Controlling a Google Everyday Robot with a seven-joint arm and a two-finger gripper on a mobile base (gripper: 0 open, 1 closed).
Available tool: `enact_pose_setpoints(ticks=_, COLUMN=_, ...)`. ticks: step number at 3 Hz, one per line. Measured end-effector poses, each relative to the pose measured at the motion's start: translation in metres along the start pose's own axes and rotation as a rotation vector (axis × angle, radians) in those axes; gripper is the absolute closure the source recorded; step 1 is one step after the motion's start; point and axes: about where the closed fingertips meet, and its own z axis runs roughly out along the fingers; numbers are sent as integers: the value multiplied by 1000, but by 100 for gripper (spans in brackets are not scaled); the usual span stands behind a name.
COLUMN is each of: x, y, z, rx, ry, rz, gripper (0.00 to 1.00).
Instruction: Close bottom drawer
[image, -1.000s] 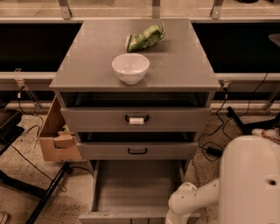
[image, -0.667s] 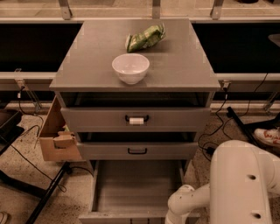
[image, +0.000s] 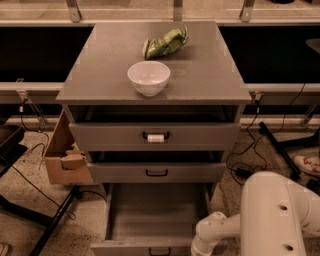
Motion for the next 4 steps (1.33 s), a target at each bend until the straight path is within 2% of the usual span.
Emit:
enact_pose_setpoints(ticks=1, x=-9, y=-16, z=-16, rx=79, ry=-35, rz=-13, gripper=100)
enact_pose_setpoints(ticks=2, x=-24, y=-31, z=-51, rx=174, ry=-90, rz=-43, gripper=100)
enact_pose_setpoints(ticks=4, x=-32, y=-36, z=-42, rx=179, ry=-110, rz=-44, gripper=100)
